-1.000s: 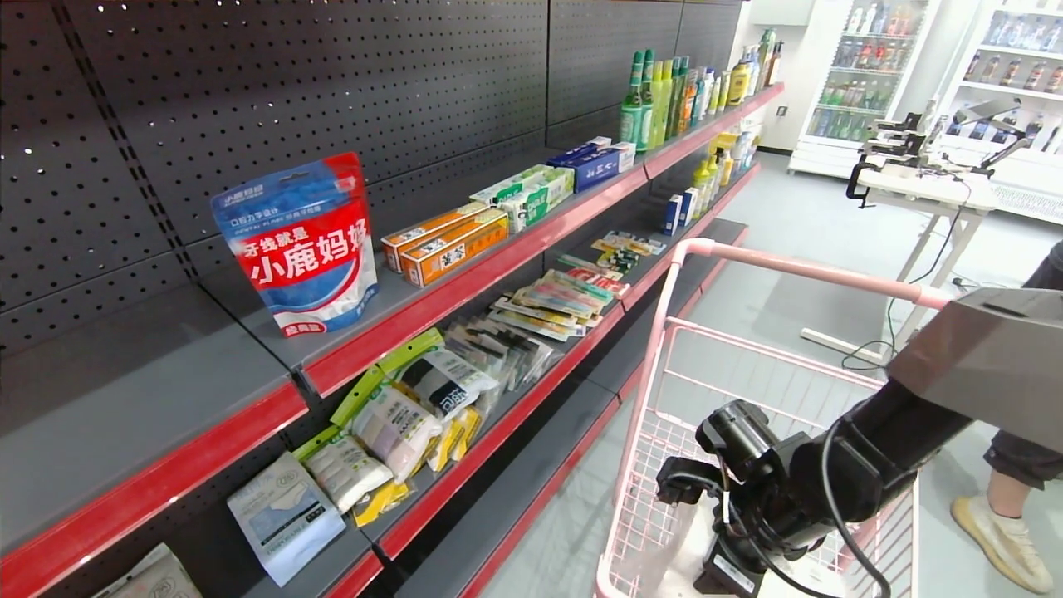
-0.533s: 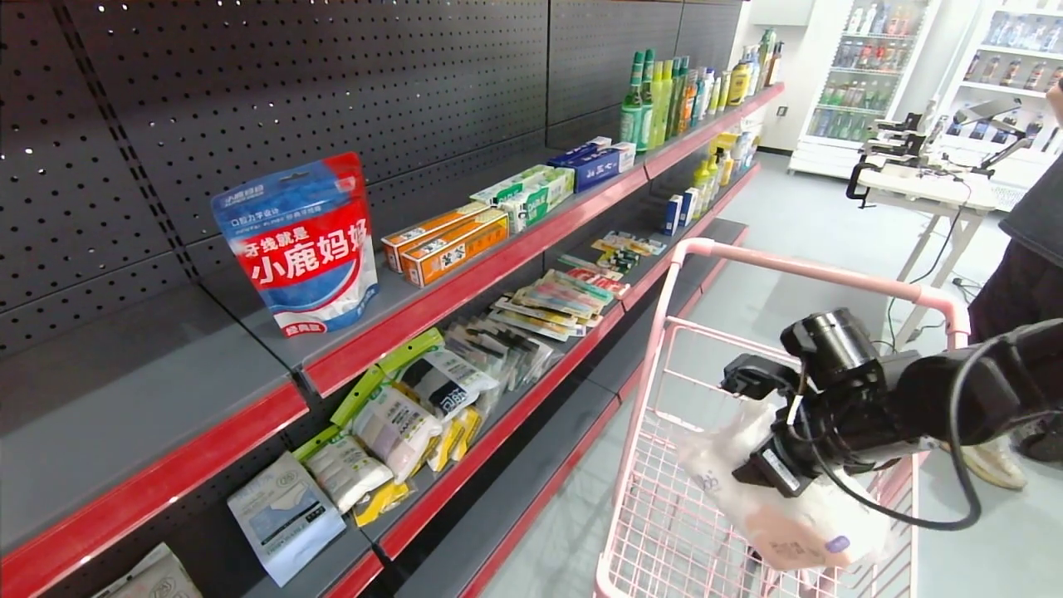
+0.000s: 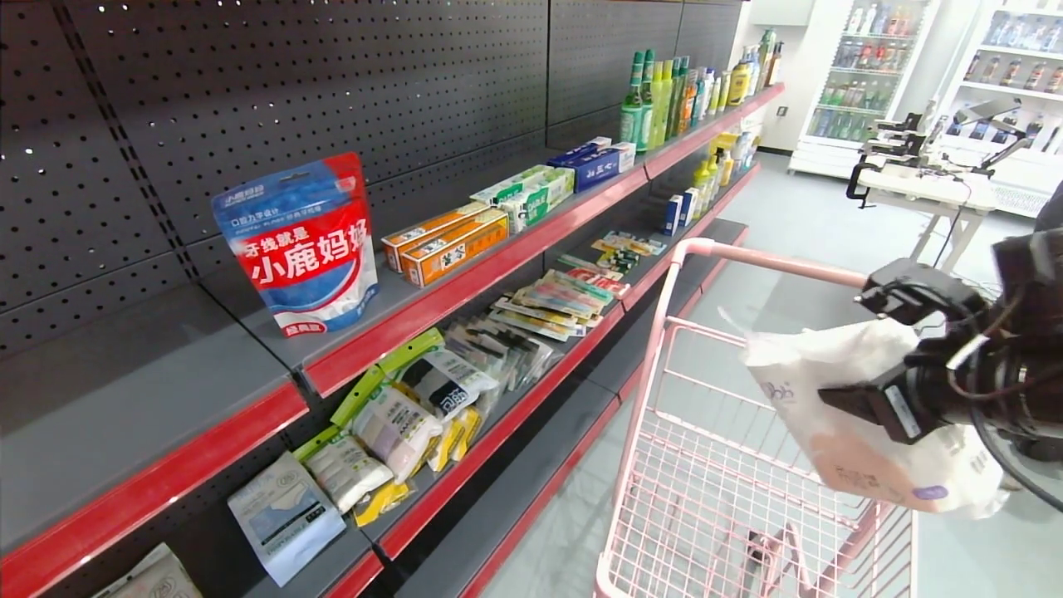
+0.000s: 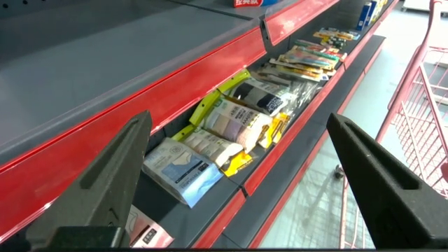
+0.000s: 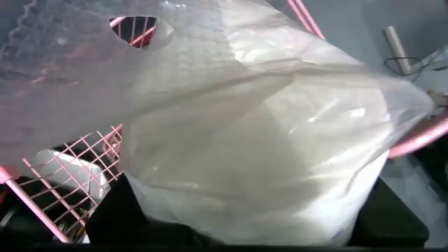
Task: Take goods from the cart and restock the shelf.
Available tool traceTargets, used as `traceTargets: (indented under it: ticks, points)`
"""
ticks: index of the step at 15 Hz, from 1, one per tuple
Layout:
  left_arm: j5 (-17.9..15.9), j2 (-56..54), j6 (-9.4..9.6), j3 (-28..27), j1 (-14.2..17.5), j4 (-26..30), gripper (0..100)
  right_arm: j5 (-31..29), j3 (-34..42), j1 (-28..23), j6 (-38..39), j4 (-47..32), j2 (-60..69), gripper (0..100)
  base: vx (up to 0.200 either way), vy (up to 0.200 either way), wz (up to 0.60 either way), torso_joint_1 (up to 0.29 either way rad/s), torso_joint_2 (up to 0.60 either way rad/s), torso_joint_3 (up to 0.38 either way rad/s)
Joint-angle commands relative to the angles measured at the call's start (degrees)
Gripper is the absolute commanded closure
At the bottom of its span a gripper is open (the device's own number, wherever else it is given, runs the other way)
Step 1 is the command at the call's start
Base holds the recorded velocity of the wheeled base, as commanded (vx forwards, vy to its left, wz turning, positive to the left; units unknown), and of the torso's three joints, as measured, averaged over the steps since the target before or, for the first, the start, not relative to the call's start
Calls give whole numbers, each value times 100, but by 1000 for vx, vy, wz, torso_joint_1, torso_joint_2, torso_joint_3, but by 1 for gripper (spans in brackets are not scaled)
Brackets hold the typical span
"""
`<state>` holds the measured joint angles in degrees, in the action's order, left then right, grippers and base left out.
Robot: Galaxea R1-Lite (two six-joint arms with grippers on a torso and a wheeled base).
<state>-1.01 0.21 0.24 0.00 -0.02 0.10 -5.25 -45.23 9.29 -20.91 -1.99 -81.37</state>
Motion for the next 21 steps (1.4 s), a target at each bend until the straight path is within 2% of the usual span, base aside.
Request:
traceTargets:
  ticks: [1, 4, 8, 21]
  points:
    - [5, 6, 2, 0, 2, -1, 0, -116, 647, -393, -27, -3, 1414, 100, 0, 0, 0, 0, 0, 0]
    - [-4, 6, 2, 0, 2, -1, 0, -134, 1306, -551, -36, -3, 2459, 100, 0, 0, 0, 118, -271, -145]
    - [-4, 6, 2, 0, 2, -1, 0, -134, 1587, -560, -388, -12, 3092, 100, 0, 0, 0, 203, -444, -243]
    - [-4, 6, 2, 0, 2, -1, 0, -90, 1701, -551, -581, -12, 3066, 100, 0, 0, 0, 175, -357, -194]
